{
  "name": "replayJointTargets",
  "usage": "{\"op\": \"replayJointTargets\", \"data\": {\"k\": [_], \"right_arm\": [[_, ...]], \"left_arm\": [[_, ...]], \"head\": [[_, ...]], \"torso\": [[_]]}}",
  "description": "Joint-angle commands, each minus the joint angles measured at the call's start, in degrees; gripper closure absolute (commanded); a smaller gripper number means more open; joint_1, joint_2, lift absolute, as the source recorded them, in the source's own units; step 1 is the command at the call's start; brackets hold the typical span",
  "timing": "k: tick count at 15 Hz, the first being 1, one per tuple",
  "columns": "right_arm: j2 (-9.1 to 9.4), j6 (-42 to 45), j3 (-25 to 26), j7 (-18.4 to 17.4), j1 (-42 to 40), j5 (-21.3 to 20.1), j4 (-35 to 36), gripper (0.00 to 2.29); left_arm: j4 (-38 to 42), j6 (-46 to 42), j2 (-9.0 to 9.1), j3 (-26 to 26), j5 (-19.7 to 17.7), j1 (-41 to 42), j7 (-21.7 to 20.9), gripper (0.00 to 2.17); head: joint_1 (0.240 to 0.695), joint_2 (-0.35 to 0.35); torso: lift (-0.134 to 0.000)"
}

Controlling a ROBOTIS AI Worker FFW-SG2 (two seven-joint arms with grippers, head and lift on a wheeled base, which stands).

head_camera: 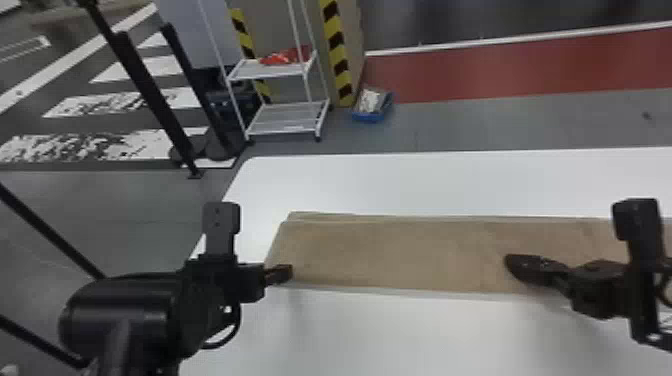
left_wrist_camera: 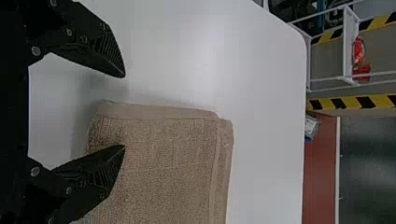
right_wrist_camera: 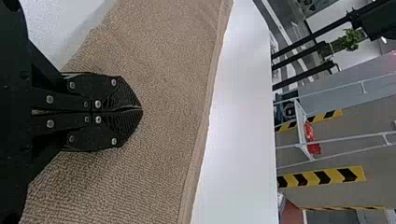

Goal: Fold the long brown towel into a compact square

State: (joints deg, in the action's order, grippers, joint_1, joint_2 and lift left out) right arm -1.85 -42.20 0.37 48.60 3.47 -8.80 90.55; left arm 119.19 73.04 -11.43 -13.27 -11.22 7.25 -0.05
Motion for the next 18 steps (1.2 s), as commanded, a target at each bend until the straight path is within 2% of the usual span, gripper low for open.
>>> {"op": "replayJointTargets", "data": {"k": [1, 2, 4, 6, 8, 10, 13, 16, 17, 18], "right_arm": [[0.00, -0.5, 0.2, 0.0, -0.2, 0.0, 0.5, 1.86], [0.00, -0.8, 0.2, 0.0, -0.4, 0.0, 0.9, 1.86], [0.00, -1.0, 0.0, 0.0, -0.5, -0.1, 0.9, 1.86], [0.00, -1.0, -0.2, 0.0, -0.6, -0.1, 0.9, 1.86], [0.09, -1.0, -0.1, 0.0, -0.7, -0.1, 1.1, 1.86], [0.09, -1.0, -0.1, -0.1, -1.4, -0.1, 2.2, 1.86], [0.09, -1.0, -0.1, -0.1, -1.9, -0.1, 3.1, 1.86], [0.09, -0.7, 0.2, -0.3, -2.2, 0.5, 3.1, 1.86], [0.09, -0.3, 0.8, -0.4, -2.4, 0.9, 3.4, 1.86], [0.09, -0.1, 1.3, -0.4, -2.8, 1.3, 3.8, 1.86]], "left_arm": [[0.0, 5.3, -0.08, -0.3, 0.0, -0.7, -1.7, 0.91], [0.3, 6.4, 0.09, -0.3, -0.1, -0.8, -1.7, 1.22], [2.2, 7.6, 0.36, -0.4, -0.4, -0.7, -1.7, 1.65], [5.2, 7.6, 1.06, 0.0, -1.1, -0.2, -1.1, 1.66], [7.5, 7.3, 2.64, 0.9, -1.1, -0.2, -0.7, 1.65], [9.0, 6.0, 2.90, 3.1, -1.1, -0.4, 0.8, 1.65], [10.5, 6.0, 4.84, 6.1, -1.2, -1.3, 1.6, 1.66], [13.7, 6.6, 9.06, 12.2, -0.7, -1.4, 2.4, 1.65], [14.1, 6.6, 11.08, 15.8, 0.9, -1.4, 2.5, 1.66], [14.1, 6.6, 11.58, 19.1, 3.0, -1.4, 2.6, 1.66]], "head": [[0.695, 0.298], [0.695, 0.293], [0.695, 0.293], [0.695, 0.292], [0.695, 0.280], [0.695, 0.266], [0.695, 0.232], [0.695, 0.178], [0.695, 0.155], [0.695, 0.126]], "torso": [[-0.125], [-0.125], [-0.125], [-0.125], [-0.125], [-0.125], [-0.125], [-0.125], [-0.125], [-0.125]]}}
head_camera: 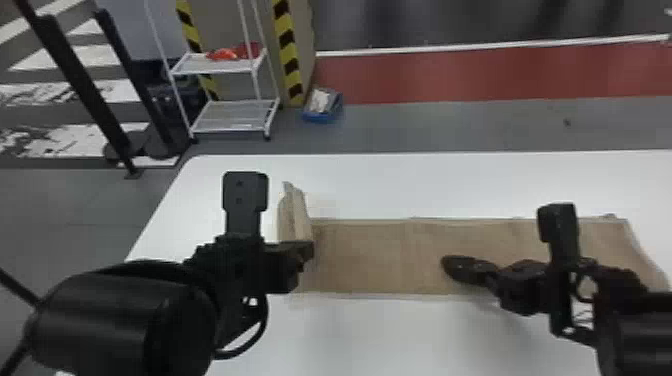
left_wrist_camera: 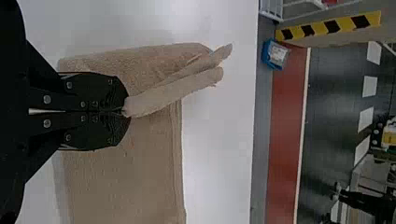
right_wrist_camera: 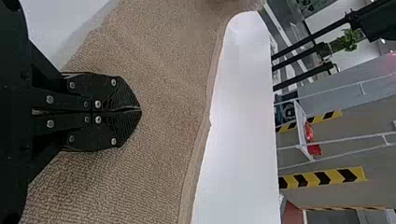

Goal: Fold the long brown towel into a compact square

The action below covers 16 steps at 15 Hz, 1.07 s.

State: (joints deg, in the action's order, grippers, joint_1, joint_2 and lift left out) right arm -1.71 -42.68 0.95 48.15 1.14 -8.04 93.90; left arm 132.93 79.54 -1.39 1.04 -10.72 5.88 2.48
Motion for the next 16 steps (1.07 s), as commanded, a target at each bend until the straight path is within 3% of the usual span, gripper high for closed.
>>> {"op": "replayJointTargets", "data": {"k": [1, 4, 5, 6, 7, 8, 10, 16], "right_arm": [[-0.05, 0.4, 1.8, 0.0, -1.1, 1.0, 1.5, 1.86], [-0.66, 0.5, 6.7, 0.0, -2.8, 5.3, 4.0, 1.84], [-0.93, 0.4, 8.6, -0.2, -3.2, 7.1, 5.6, 1.54], [-1.10, 0.4, 11.1, -0.4, -3.8, 8.6, 6.3, 1.06], [-1.45, 0.7, 13.3, -0.5, -3.9, 10.2, 6.9, 0.35], [-2.16, 1.1, 14.9, -1.0, -4.0, 12.3, 7.4, 0.00], [-3.91, 2.5, 17.2, -1.7, -4.0, 16.5, 7.4, 0.00], [-5.67, 2.3, 21.9, -5.3, -3.3, 21.1, 7.3, 0.05]], "left_arm": [[0.0, 0.1, 1.54, 8.4, 4.6, -0.3, 0.5, 1.66], [-2.9, -0.5, 1.54, 17.3, 5.1, -3.2, 6.0, 1.66], [-4.5, -1.4, 1.54, 19.2, 5.1, -3.9, 7.2, 1.66], [-5.8, -3.3, 1.54, 20.8, 4.8, -4.6, 8.6, 1.66], [-7.1, -3.6, 1.54, 22.5, 4.7, -5.4, 9.9, 1.66], [-7.9, -4.5, 1.54, 24.1, 4.7, -6.0, 11.1, 1.66], [-9.0, -6.6, 1.54, 25.9, 4.7, -6.4, 12.2, 1.66], [-14.6, -10.5, 1.54, 33.7, 4.9, -7.6, 14.0, 1.65]], "head": [[0.695, 0.095], [0.695, 0.014], [0.695, -0.038], [0.695, -0.068], [0.695, -0.092], [0.695, -0.121], [0.695, -0.192], [0.695, -0.315]], "torso": [[-0.125], [-0.125], [-0.125], [-0.125], [-0.125], [-0.125], [-0.125], [-0.125]]}}
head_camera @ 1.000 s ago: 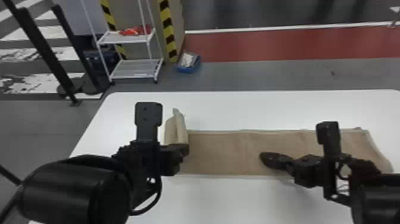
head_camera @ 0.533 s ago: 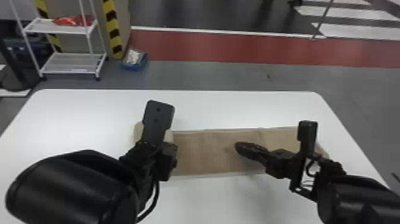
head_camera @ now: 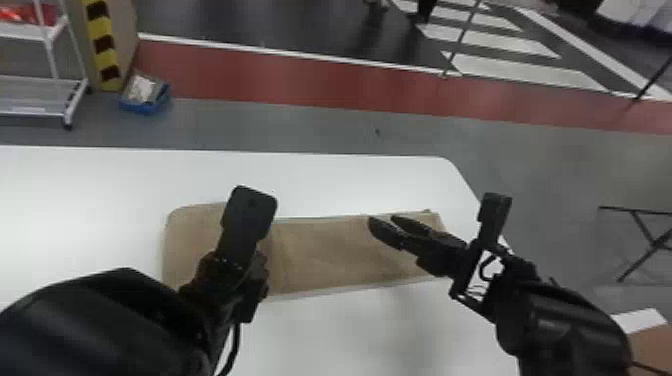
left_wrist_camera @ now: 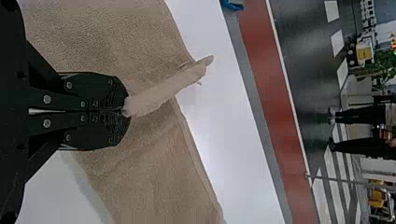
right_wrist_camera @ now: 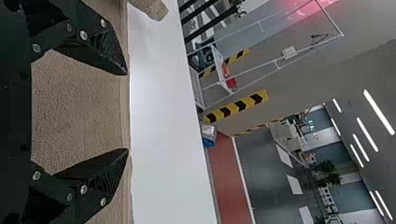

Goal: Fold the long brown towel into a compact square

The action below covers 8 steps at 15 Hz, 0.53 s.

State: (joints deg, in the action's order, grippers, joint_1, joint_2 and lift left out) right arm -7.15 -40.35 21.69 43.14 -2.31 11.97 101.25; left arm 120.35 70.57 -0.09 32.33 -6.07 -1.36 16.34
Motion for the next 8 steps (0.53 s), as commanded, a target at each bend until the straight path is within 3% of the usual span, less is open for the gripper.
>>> {"op": "replayJointTargets", "data": {"k": [1, 3, 4, 5, 6, 8], "right_arm": [[-0.41, 0.1, 1.8, -0.7, 0.1, 1.5, -0.1, 0.05], [-1.11, 0.1, 2.7, -0.7, -0.3, 2.4, 0.0, 0.06], [-1.64, 0.1, 3.0, -0.7, -0.5, 2.7, -0.2, 0.07], [-1.82, 0.1, 3.2, -0.6, -0.6, 2.8, -0.4, 0.07], [-1.99, 0.5, 3.2, -0.6, -0.6, 3.0, -0.6, 0.07], [-1.90, 0.3, 2.2, -0.9, -0.3, 3.0, -0.6, 0.08]], "left_arm": [[-4.0, -2.9, 0.24, 3.8, 0.4, -1.1, 1.0, 1.65], [-7.6, -4.3, 0.24, 5.2, 0.4, -2.5, 1.5, 1.65], [-8.2, -5.6, 0.24, 5.5, 0.4, -2.9, 1.7, 1.52], [-8.2, -8.0, 0.24, 5.5, 0.4, -2.9, 1.7, 0.94], [-7.9, -11.9, 0.24, 5.5, 0.4, -2.4, 1.8, 0.09], [-4.9, -13.3, 0.24, 4.5, 1.7, -0.5, 1.8, 0.00]], "head": [[0.695, -0.331], [0.695, -0.350], [0.695, -0.350], [0.695, -0.350], [0.695, -0.350], [0.695, -0.350]], "torso": [[-0.125], [-0.125], [-0.125], [-0.125], [-0.125], [-0.125]]}}
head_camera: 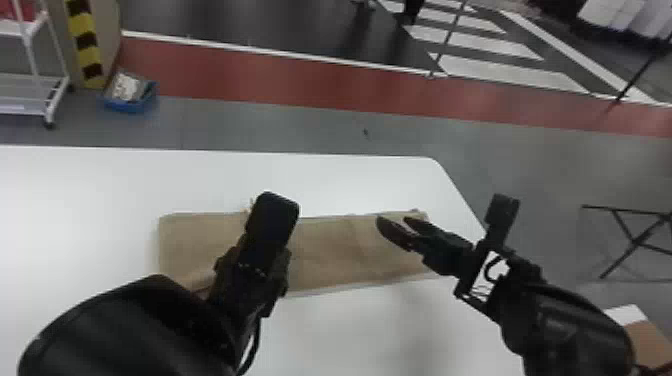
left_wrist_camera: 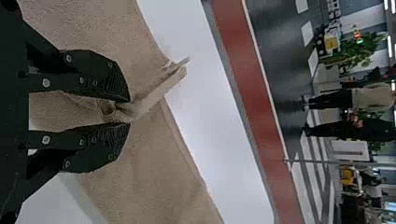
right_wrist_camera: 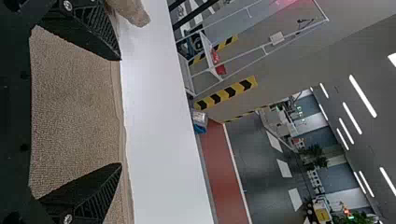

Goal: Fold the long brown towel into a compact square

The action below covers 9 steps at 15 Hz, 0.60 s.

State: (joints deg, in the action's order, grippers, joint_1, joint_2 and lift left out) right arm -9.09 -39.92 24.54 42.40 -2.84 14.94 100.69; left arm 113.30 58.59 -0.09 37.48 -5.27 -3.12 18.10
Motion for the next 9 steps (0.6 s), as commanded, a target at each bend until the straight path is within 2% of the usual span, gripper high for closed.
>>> {"op": "replayJointTargets", "data": {"k": [1, 3, 4, 5, 7, 9], "right_arm": [[0.21, -0.5, -1.4, -0.7, 0.5, -0.2, -0.1, 0.08], [0.82, -1.5, -3.1, -1.4, 0.6, -0.9, 0.6, 0.08], [1.35, -2.4, -3.9, -2.1, 0.8, -0.6, 1.0, 0.08], [2.23, -3.6, -4.3, -2.3, 1.5, -0.6, 1.5, 0.08], [3.73, -7.1, -4.8, -3.2, 3.5, -0.6, 2.7, 0.10], [5.04, -13.5, -5.8, -4.2, 6.2, -2.1, 4.0, 0.25]], "left_arm": [[4.6, -1.3, 0.24, -2.1, 0.7, 2.3, -0.1, 0.02], [9.1, -1.9, 0.24, -7.3, -1.1, 5.6, -1.6, 0.03], [10.9, -2.0, -0.35, -10.2, -3.1, 6.8, -1.7, 0.03], [12.3, -2.0, -3.25, -13.0, -4.1, 8.0, -1.8, 0.03], [14.5, -2.7, -8.44, -18.7, -6.8, 9.4, -2.1, 0.03], [15.6, -2.7, -12.74, -24.6, -9.3, 10.3, -3.0, 0.03]], "head": [[0.695, -0.350], [0.695, -0.350], [0.695, -0.350], [0.695, -0.350], [0.695, -0.299], [0.695, -0.229]], "torso": [[-0.125], [-0.125], [-0.125], [-0.125], [-0.125], [-0.125]]}}
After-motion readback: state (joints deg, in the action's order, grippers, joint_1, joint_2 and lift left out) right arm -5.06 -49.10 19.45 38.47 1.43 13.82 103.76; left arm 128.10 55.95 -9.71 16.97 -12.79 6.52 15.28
